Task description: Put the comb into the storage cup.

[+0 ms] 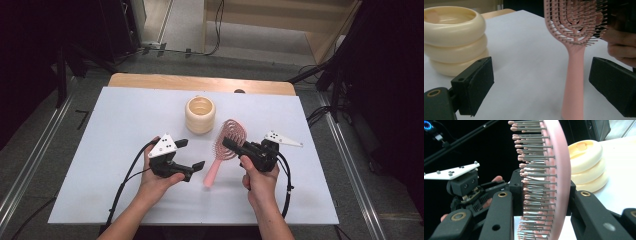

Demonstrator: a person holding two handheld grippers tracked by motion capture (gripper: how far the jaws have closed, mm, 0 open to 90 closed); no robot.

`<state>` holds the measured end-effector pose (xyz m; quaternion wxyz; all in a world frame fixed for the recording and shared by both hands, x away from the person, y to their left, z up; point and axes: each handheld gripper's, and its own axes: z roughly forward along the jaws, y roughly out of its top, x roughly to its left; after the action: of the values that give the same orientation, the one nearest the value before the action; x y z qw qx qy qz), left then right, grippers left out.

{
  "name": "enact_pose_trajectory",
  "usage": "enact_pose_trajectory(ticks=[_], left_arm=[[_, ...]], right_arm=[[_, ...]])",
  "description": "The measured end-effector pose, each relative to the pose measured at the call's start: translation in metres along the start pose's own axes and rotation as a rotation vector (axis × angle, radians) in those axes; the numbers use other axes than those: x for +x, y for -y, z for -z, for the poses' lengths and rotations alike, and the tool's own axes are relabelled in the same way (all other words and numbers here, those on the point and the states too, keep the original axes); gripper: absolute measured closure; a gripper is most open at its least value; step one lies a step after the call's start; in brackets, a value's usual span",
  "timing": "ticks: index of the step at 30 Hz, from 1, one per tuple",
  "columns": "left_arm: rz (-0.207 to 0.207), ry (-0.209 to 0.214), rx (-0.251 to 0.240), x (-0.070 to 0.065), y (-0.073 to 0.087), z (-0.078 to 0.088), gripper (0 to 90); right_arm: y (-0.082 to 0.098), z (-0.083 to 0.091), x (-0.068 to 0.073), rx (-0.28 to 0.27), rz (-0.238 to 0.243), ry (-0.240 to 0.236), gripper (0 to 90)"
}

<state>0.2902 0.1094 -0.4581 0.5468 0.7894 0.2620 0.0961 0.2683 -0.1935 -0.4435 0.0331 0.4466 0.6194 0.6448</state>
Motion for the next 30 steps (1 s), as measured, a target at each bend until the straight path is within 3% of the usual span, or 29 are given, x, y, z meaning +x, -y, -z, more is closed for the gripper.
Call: enact_pose_trajectory(ticks=[5, 16, 30], left_arm=[[0.009, -0.038, -0.01, 0.01, 0.006, 0.016, 6.3], [0.026, -0.133, -0.056, 0.028, 0.023, 0.056, 6.3], [0.05, -0.208, -0.083, 0.044, 0.043, 0.091, 6.4]], right_arm=[[-0.001, 0.0, 0.003, 0.009, 0.037, 0.016, 62.9], [-0.005, 0.0, 0.006, 0.015, 0.052, 0.025, 63.0], [-0.018, -0.005, 0.008, 0.005, 0.094, 0.039, 63.0]])
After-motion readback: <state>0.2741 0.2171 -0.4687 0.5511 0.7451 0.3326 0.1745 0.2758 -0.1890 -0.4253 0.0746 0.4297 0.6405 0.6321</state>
